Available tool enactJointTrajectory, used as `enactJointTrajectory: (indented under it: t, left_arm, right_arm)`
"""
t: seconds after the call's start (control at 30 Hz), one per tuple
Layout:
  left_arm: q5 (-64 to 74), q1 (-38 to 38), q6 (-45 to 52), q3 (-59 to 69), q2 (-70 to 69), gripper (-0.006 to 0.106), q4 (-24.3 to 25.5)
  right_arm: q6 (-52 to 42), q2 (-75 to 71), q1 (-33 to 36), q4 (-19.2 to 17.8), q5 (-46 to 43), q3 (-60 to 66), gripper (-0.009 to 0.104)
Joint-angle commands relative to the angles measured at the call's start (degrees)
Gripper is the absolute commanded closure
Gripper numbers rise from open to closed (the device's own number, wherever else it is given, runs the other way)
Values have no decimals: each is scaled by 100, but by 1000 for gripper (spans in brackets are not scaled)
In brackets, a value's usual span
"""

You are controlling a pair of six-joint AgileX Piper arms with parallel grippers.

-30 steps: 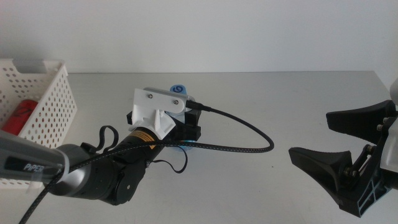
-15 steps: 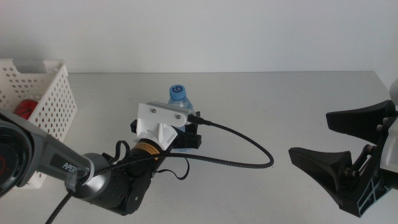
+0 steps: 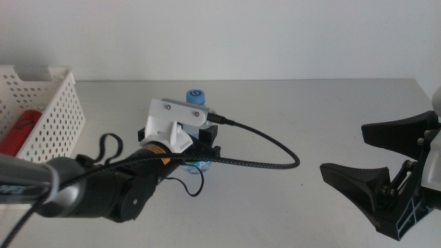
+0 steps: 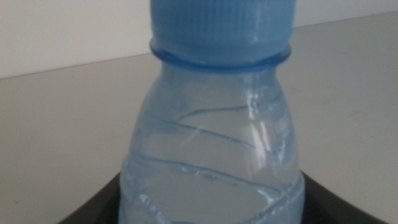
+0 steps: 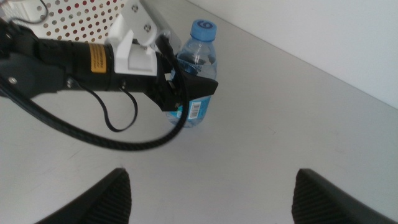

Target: Use arms to grab the bottles and put them into the dustbin to the left of the table.

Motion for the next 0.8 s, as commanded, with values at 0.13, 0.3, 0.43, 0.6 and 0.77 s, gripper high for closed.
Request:
enactJointTrajectory:
  t: [0.13, 0.3, 0.43, 0.6, 0.77]
  left_arm:
    - [2569, 452, 435, -864, -1902, 102, -156]
    - [6084, 1259, 476, -2523, -2243, 102, -74]
    - [8076, 1858, 521, -3771, -2118, 102, 124]
    - [10206, 2791, 720, -5239, -1878, 102, 565]
    - [10920, 3507, 1078, -5793, -1633, 102, 991]
  right_arm:
    - [-64, -44, 18, -29, -367, -152, 29]
    - [-64, -44, 18, -29, -367, -152, 29]
    - [-64, -44, 18, -29, -367, -152, 29]
    - [-64, -44, 18, -29, -367, -152, 29]
    - [-64, -44, 18, -29, -367, -152, 29]
